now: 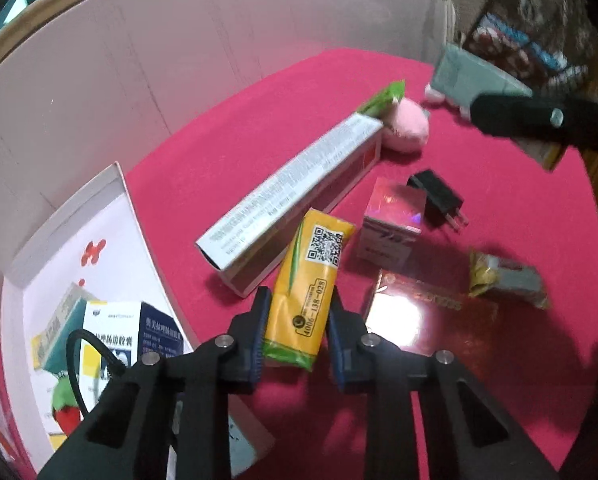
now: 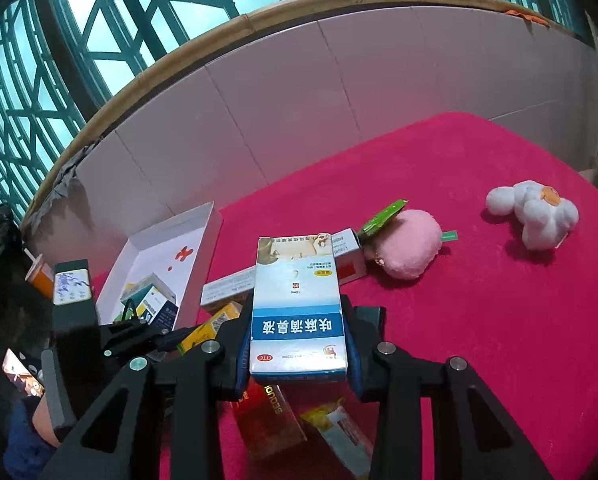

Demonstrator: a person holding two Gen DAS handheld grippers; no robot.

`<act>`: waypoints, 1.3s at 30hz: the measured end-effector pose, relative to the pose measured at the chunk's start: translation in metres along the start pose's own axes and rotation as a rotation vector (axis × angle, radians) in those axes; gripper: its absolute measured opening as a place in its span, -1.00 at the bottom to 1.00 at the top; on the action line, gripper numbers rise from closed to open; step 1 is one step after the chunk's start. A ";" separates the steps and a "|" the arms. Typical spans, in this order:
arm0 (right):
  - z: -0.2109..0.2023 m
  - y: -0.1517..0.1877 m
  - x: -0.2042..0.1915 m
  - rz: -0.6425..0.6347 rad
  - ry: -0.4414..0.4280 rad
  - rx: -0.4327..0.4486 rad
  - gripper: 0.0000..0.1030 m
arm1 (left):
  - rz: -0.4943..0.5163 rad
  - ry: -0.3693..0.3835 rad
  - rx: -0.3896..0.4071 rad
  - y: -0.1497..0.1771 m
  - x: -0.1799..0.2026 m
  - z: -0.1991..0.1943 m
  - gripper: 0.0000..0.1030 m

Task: Organize objects
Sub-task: 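Grasp the blue-white medicine box with the right tool while the left tool grasps the yellow packet, then carry the blue-white box and yellow packet over the white tray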

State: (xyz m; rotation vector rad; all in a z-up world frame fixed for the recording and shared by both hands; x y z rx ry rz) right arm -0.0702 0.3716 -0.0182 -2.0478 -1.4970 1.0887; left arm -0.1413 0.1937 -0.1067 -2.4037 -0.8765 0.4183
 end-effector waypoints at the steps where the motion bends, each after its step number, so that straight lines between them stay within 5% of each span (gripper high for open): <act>1: -0.001 0.000 0.000 0.002 0.002 0.004 -0.23 | -0.020 0.014 0.022 0.000 -0.001 -0.006 -0.52; 7: -0.011 -0.002 -0.008 -0.012 0.013 0.042 -0.23 | -0.103 0.042 0.153 -0.003 0.006 -0.055 -0.53; 16: -0.029 -0.005 -0.022 -0.047 0.090 0.115 -0.23 | -0.198 -0.085 0.284 -0.030 0.024 -0.084 -0.52; 39: -0.031 0.004 -0.072 -0.143 0.077 0.129 -0.23 | -0.349 -0.156 0.334 0.011 -0.019 -0.116 -0.53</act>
Point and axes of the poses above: each gripper's, at about its wrist camera, not at the fingertips, and z roughly the way its jaws point, x to its right, y to its underside, the point moved 4 cm from there along z, roughly the way its jaws point, and after that the axes turned 1 degree about z, right-handed, at the moved point
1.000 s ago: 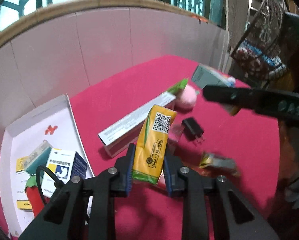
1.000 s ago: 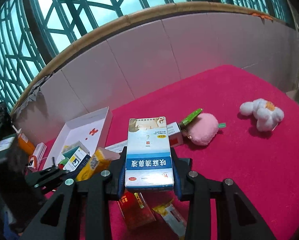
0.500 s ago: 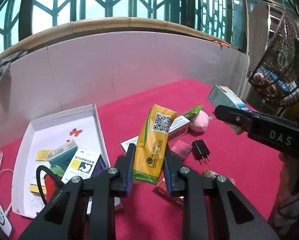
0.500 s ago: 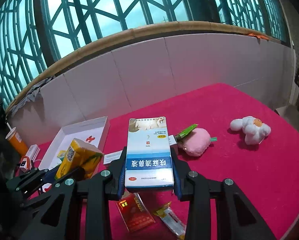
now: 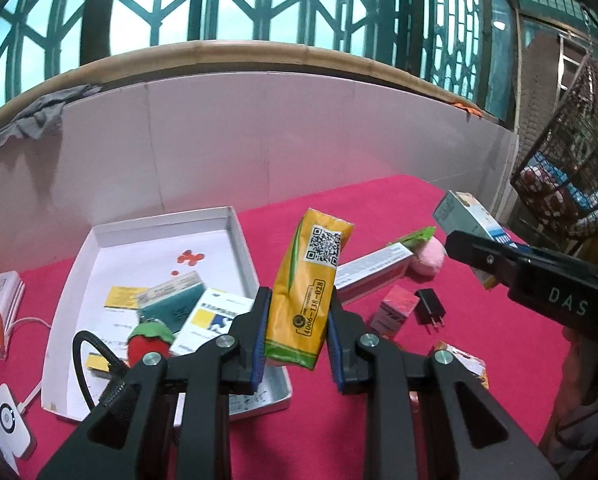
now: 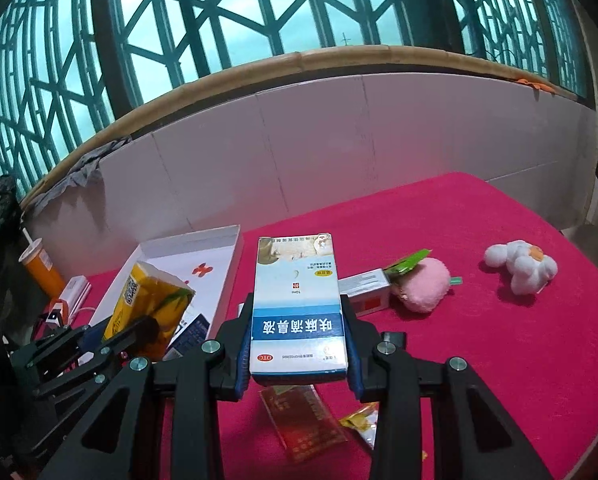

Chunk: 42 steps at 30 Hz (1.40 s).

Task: Organize objects
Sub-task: 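Carry the blue-white box and yellow packet over the white tray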

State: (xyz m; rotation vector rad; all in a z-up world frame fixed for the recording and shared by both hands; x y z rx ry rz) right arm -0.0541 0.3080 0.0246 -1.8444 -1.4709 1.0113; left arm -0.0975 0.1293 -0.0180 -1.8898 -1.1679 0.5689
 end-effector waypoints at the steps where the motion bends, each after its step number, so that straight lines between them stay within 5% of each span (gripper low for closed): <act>1: 0.001 0.000 -0.003 -0.004 -0.002 -0.001 -0.23 | -0.008 -0.005 0.002 0.001 -0.004 -0.001 -0.53; 26: 0.026 0.004 -0.085 -0.115 -0.052 -0.032 -0.23 | -0.157 -0.120 0.018 0.020 -0.102 -0.025 -0.52; 42: 0.038 -0.018 -0.133 -0.141 -0.090 -0.011 -0.22 | -0.202 -0.198 0.046 -0.003 -0.155 -0.033 -0.52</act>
Point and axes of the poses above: each gripper's, at about its wrist camera, not at the fingertips, and z roughly the way its jaws point, x to its right, y to its underside, the point moved 4 cm from there along z, roughly the way its jaws point, and after that the axes turned 1 degree about z, right-handed, at the moved point
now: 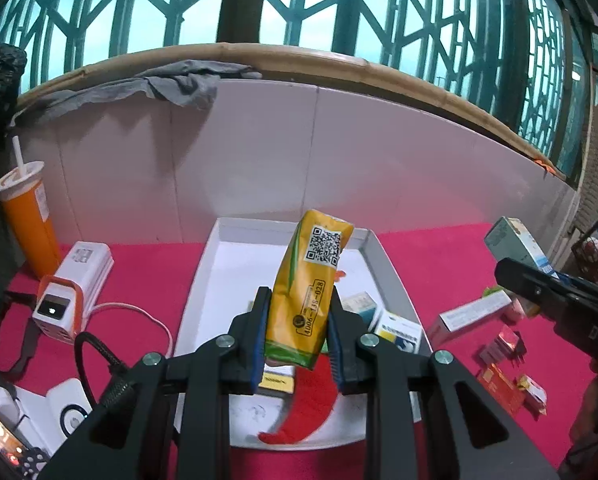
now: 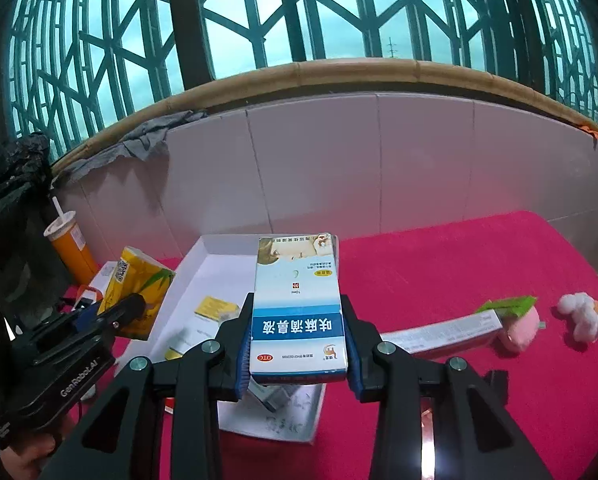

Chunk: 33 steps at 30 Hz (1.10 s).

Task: Organize objects
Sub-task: 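Carry the blue-white box and yellow packet over the white tray, then open both tools to drop the box and packet into the tray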

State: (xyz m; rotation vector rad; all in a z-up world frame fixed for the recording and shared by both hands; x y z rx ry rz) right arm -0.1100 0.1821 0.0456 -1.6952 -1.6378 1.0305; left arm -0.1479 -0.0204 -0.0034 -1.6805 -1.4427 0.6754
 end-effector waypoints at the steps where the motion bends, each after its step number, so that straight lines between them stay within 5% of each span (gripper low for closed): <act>1: 0.000 -0.002 -0.002 -0.001 -0.002 0.005 -0.22 | -0.004 -0.007 0.003 -0.002 -0.003 0.000 -0.52; 12: 0.021 -0.019 -0.037 -0.018 -0.031 0.003 -0.22 | -0.008 -0.089 -0.008 -0.008 -0.022 0.014 -0.52; 33: 0.119 -0.032 -0.028 0.037 -0.017 -0.131 -0.22 | -0.043 0.040 -0.159 -0.003 -0.032 0.077 -0.52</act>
Point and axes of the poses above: each gripper's, at about its wrist camera, not at the fingertips, and z roughly the way its jaws point, x to its right, y to its underside, the point moved 4 cm from there along z, roughly the way its jaws point, and after that the axes turned 1 degree about z, right-handed, at the moved point
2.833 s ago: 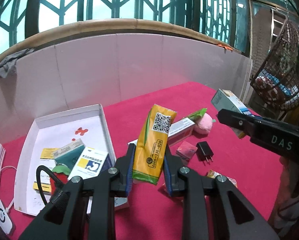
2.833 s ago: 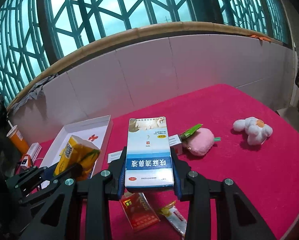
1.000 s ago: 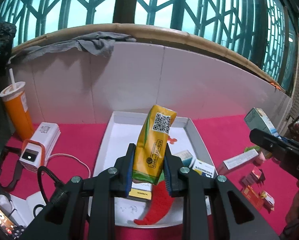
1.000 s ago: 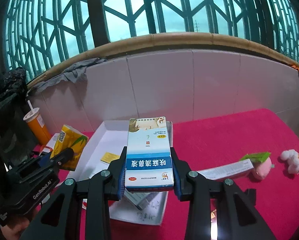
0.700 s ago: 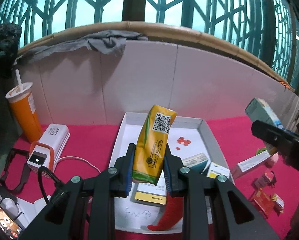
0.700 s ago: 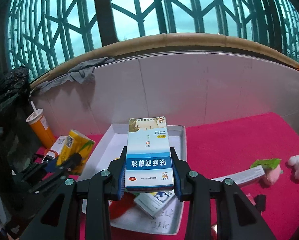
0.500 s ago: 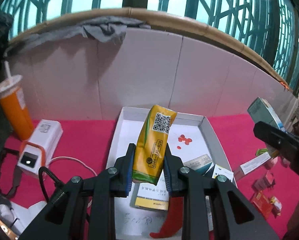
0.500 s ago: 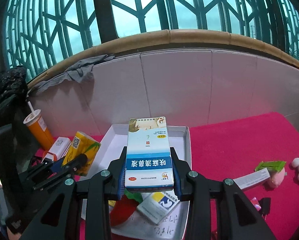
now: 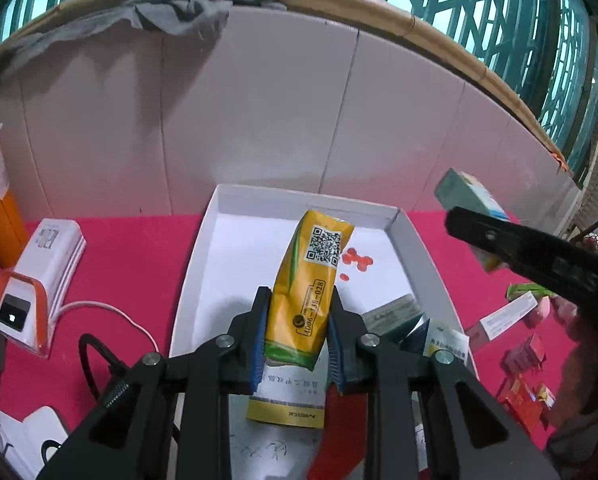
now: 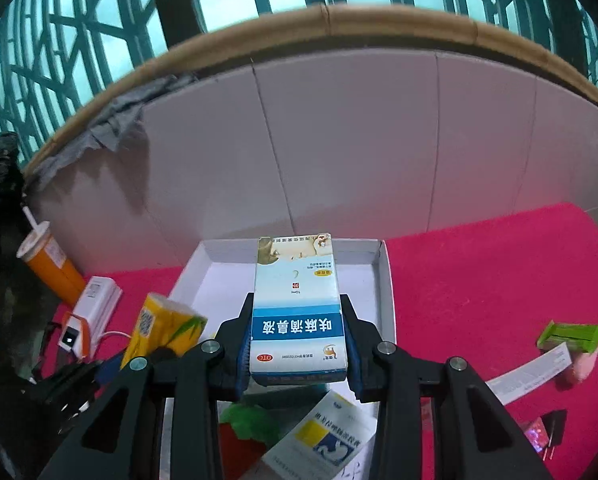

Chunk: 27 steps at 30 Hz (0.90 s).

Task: Organize objects
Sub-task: 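Open both tools to drop the box and packet into the tray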

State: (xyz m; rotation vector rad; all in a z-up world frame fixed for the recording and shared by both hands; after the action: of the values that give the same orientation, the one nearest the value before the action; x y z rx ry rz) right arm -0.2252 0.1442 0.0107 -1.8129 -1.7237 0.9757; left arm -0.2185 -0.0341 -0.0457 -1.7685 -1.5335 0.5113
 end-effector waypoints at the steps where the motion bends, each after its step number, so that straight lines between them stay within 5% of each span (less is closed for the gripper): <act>1: 0.005 0.001 0.001 -0.002 0.006 -0.007 -0.22 | 0.004 -0.010 -0.002 0.001 0.000 0.002 -0.52; 11: 0.041 0.012 0.003 -0.021 0.047 -0.048 -0.21 | -0.015 0.001 0.028 0.001 -0.006 0.000 -0.40; 13: 0.040 0.011 0.002 -0.033 0.055 -0.031 -0.17 | -0.012 0.006 0.033 -0.001 -0.003 0.001 0.10; 15: 0.037 0.011 0.001 -0.039 0.047 -0.015 0.23 | -0.007 -0.010 0.049 -0.002 -0.002 -0.003 0.52; 17: 0.032 0.010 0.000 -0.047 0.043 0.000 0.33 | 0.006 -0.013 0.075 -0.003 0.002 -0.008 0.61; 19: 0.026 0.010 0.000 -0.058 0.045 0.017 0.34 | 0.016 -0.017 0.094 -0.004 0.006 -0.013 0.91; 23: 0.006 0.010 -0.003 -0.063 0.037 0.058 0.36 | 0.011 -0.031 0.115 -0.001 0.010 -0.023 0.99; 27: -0.034 0.018 -0.003 -0.070 0.028 0.143 0.61 | 0.014 -0.075 0.183 0.007 0.018 -0.052 0.99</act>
State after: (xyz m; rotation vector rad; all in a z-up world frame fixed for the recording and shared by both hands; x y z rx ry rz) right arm -0.1876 0.1438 0.0201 -1.6577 -1.6454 1.0127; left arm -0.1730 -0.0307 -0.0143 -1.6370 -1.4760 0.7082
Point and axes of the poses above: each gripper's, at about its wrist camera, not at the fingertips, and z roughly the way its jaws point, x to its right, y to its underside, the point moved 4 cm from there along z, roughly the way its jaws point, and after that the axes turned 1 degree about z, right-handed, at the moved point
